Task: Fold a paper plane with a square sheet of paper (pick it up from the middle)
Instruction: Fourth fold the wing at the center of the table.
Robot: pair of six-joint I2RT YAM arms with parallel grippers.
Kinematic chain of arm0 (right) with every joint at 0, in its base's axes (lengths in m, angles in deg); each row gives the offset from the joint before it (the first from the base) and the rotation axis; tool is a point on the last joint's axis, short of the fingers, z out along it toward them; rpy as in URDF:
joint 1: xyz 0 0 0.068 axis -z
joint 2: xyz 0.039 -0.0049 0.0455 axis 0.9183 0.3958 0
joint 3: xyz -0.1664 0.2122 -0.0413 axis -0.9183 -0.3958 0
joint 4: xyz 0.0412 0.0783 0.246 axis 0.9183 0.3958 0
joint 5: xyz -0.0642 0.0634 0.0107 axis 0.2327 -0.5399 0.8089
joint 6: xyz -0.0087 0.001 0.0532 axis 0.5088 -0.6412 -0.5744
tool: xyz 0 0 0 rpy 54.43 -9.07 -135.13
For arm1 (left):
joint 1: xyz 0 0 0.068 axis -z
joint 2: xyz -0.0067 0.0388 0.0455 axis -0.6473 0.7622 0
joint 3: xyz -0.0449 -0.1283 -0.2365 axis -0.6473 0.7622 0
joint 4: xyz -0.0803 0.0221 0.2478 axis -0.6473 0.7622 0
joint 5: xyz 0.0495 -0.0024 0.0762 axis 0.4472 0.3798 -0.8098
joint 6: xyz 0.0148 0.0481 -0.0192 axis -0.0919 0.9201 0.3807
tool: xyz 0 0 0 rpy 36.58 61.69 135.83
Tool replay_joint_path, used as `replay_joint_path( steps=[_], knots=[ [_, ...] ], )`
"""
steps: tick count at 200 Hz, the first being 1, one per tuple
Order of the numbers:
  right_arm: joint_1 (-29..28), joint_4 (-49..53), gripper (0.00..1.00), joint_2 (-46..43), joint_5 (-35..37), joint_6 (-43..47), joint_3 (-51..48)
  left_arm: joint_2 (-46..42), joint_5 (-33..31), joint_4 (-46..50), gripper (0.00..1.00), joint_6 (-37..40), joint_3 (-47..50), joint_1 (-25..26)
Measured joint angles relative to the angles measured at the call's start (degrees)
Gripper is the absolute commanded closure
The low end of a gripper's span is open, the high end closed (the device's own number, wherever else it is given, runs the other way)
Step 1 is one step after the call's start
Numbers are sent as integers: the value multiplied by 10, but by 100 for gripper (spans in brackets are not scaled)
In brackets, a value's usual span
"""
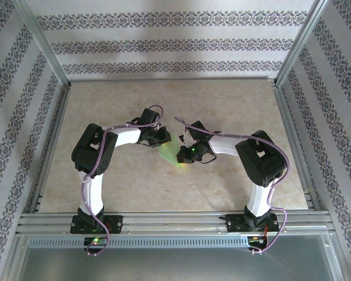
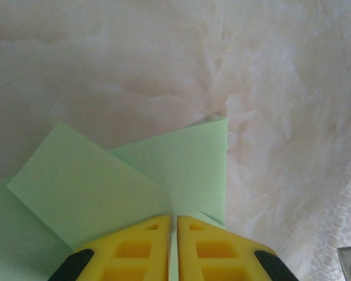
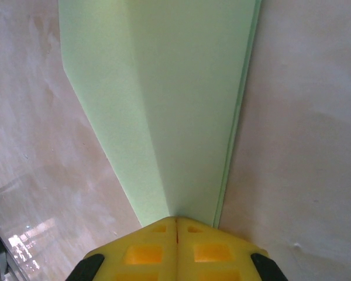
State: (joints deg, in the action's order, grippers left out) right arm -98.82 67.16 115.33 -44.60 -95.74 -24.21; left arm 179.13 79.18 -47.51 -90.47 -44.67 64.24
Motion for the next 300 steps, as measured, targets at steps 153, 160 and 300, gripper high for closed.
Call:
replay_joint_path(
  steps=[153,160,300],
  knots=[
    [-11,36,96,55,31,-9,103,1,-2,1,89,2,1,0],
    [-12,36,96,58,31,-9,103,2,-2,1,88,2,1,0],
    [-14,9,96,-44,27,11,-39,7,-3,17,89,-2,-9,0]
  ],
)
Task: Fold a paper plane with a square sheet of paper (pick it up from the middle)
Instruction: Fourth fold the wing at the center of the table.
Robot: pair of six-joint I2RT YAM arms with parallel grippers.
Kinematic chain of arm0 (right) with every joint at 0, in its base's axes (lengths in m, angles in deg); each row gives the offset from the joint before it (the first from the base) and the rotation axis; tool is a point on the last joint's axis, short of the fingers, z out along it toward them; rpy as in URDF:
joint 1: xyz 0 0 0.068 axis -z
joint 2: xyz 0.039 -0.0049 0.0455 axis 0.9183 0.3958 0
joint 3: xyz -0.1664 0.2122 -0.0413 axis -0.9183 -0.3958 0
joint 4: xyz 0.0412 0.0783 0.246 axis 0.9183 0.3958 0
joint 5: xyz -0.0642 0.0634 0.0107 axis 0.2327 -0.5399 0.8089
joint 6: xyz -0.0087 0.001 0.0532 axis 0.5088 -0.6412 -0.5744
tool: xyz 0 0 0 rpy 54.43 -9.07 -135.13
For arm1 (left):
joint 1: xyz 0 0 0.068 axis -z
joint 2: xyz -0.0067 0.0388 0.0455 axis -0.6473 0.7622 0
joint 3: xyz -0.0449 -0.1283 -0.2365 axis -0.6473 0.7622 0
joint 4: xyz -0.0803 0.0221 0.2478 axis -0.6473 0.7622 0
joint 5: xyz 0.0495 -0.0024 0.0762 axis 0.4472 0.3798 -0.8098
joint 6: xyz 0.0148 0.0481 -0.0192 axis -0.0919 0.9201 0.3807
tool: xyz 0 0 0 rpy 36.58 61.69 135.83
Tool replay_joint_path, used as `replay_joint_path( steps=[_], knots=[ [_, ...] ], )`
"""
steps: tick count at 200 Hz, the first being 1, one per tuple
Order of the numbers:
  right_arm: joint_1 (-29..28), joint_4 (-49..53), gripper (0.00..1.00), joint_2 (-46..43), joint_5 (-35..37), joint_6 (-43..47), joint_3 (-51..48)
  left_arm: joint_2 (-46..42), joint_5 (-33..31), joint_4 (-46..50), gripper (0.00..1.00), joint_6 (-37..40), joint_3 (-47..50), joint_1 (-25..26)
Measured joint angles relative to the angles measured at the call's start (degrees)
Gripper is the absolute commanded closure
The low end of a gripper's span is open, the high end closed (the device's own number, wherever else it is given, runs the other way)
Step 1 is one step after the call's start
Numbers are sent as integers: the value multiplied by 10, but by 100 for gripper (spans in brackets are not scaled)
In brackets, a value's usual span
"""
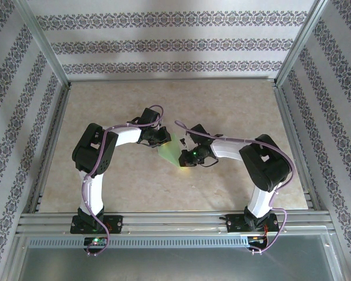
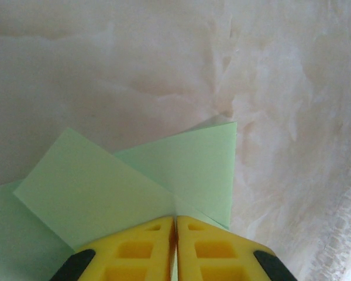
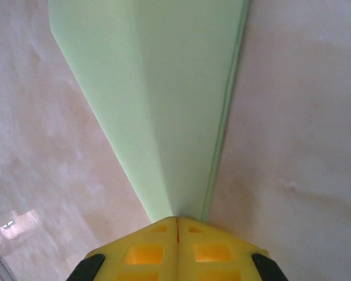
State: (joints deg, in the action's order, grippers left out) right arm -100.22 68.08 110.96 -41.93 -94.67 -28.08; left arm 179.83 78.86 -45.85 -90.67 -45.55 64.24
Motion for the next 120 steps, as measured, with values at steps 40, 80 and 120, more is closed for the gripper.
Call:
replay_joint_path(
  steps=[40,80,120],
  knots=[
    [-2,2,96,-26,-4,0,-31,0,0,1,89,0,0,0],
    [-11,43,95,-47,-1,7,-40,0,0,3,88,0,-2,0],
    [-11,33,82,-120,16,3,-43,-2,4,20,82,-1,-13,0]
  ],
)
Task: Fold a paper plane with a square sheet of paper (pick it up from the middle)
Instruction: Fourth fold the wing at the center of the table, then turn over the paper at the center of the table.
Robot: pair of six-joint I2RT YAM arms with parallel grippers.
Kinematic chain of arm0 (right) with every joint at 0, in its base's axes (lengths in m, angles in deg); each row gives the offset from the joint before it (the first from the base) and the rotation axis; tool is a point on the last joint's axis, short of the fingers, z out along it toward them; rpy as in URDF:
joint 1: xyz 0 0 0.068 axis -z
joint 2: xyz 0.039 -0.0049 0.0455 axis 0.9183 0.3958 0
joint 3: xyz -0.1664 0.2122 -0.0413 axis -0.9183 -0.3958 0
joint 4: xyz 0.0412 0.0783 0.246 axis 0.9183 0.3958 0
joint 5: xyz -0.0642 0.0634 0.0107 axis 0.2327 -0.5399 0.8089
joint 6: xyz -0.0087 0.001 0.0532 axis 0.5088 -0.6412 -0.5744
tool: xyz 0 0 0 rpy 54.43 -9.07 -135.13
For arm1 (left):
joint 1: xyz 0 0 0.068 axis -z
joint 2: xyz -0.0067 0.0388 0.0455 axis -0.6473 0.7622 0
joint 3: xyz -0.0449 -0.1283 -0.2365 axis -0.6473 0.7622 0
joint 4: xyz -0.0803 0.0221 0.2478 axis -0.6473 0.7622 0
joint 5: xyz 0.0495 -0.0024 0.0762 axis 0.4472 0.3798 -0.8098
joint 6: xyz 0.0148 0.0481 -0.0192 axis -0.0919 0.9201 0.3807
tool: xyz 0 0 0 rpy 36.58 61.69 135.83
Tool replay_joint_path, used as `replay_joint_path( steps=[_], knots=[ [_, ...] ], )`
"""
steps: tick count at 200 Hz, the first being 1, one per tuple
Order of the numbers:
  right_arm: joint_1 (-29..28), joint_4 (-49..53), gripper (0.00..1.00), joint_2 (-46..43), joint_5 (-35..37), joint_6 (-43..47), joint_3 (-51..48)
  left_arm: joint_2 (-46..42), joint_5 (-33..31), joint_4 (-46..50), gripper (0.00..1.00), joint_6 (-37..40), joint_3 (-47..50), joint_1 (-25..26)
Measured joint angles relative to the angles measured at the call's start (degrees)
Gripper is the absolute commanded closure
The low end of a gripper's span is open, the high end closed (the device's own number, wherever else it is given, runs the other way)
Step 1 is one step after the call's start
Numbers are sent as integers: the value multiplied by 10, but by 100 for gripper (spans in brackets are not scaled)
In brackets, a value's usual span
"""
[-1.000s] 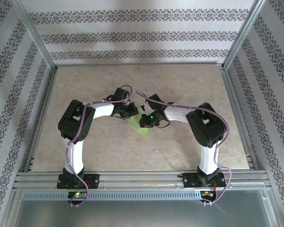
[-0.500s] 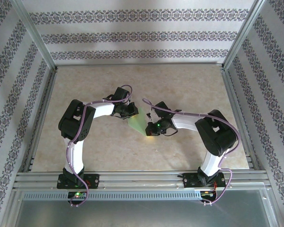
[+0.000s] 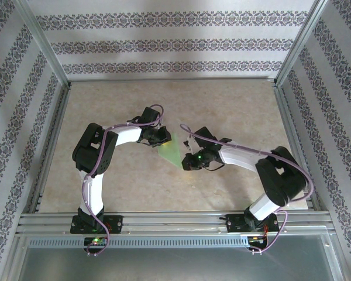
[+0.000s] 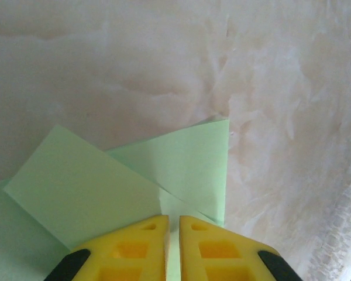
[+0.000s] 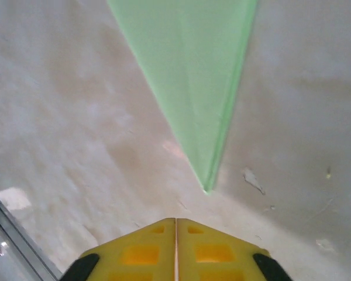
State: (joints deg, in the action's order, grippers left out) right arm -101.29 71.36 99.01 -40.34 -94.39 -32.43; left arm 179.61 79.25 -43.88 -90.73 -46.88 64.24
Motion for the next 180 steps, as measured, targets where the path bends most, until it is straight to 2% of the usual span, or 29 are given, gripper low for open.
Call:
replay_joint_path(
  steps=[32,50,88,128,180],
  knots=[
    [17,-54,66,-36,18,-30,0,-36,0,10,67,-19,2,0],
    [33,-77,63,-31,28,-45,1,-89,0,0,58,-39,23,-2],
    [54,-97,63,51,25,-66,44,-174,-12,-37,51,-80,100,-12],
    [56,-107,63,151,3,-70,113,-175,-15,-52,49,-114,163,-21],
    [56,-120,73,207,-34,-69,148,-175,-12,-81,47,-137,181,-29]
  ],
)
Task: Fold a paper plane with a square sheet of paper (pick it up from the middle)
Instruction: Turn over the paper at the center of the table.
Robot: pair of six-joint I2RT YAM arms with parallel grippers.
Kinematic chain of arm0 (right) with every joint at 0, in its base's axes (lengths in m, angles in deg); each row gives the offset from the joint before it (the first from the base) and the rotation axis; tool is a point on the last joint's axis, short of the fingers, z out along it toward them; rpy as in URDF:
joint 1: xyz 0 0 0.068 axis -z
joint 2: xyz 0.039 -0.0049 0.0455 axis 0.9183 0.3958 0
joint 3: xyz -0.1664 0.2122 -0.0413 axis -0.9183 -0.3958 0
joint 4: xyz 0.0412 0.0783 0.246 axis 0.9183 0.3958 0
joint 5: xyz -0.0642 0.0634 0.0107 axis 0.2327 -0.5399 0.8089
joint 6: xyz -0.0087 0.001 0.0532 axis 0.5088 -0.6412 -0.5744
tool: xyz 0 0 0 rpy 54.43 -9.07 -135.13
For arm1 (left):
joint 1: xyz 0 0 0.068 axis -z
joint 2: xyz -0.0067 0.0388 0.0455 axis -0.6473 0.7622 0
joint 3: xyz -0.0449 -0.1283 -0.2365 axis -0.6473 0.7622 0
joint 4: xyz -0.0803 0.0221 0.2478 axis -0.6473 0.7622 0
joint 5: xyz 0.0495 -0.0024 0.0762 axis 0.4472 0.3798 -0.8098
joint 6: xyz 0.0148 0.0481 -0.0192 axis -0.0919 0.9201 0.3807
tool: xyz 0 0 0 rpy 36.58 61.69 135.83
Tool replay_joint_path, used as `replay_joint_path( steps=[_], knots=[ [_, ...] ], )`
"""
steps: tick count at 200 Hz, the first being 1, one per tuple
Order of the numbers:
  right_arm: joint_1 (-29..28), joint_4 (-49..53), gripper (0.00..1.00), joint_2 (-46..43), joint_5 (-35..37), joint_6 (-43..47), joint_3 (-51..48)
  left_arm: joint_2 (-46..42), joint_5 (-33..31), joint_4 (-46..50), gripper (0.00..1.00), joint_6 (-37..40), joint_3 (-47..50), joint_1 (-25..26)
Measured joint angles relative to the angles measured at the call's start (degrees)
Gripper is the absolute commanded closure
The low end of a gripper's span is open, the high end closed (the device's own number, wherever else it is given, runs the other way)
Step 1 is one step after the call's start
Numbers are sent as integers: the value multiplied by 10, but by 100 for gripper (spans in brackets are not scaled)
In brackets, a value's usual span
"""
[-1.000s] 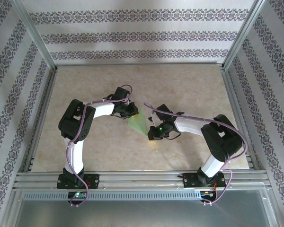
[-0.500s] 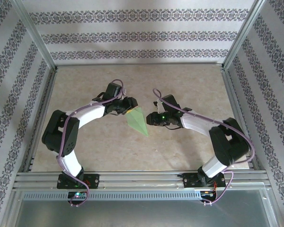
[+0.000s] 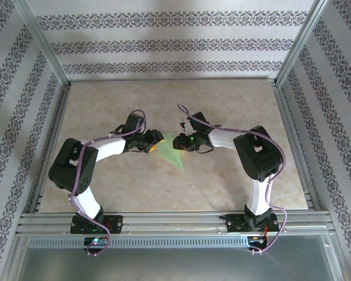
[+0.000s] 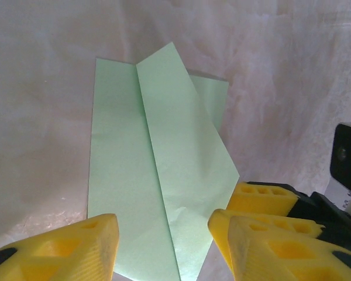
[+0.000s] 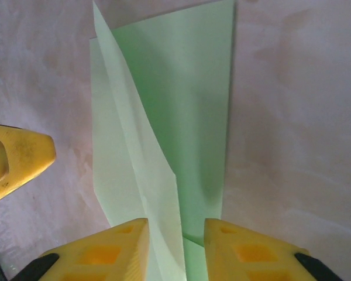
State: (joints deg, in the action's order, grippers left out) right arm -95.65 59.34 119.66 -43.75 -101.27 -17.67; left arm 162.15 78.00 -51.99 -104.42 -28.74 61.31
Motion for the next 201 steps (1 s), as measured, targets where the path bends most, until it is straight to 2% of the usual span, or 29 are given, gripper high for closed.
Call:
replay_joint_path(
  steps=[31,51,79,94,110,133,170,201],
  knots=[
    [1,-14,89,11,-28,2,10,0,8,-17,47,-6,4,-7],
    [7,-30,95,11,-46,0,10,-4,28,-23,45,-6,13,-21],
    [24,-77,95,-11,-73,-14,-9,-42,61,-26,41,-3,26,-49],
    [35,-110,95,-37,-89,-36,-23,-69,76,-39,35,-2,28,-57],
    [46,-150,95,-69,-104,-63,-35,-98,94,-83,25,-7,38,-57],
    [54,-209,95,-107,-118,-110,-42,-120,122,-165,19,-22,64,-51],
    [55,-288,95,-143,-131,-183,-57,-119,150,-261,19,-49,68,-23],
    [55,-337,94,-146,-143,-240,-69,-103,166,-358,28,-82,68,-12]
  ],
)
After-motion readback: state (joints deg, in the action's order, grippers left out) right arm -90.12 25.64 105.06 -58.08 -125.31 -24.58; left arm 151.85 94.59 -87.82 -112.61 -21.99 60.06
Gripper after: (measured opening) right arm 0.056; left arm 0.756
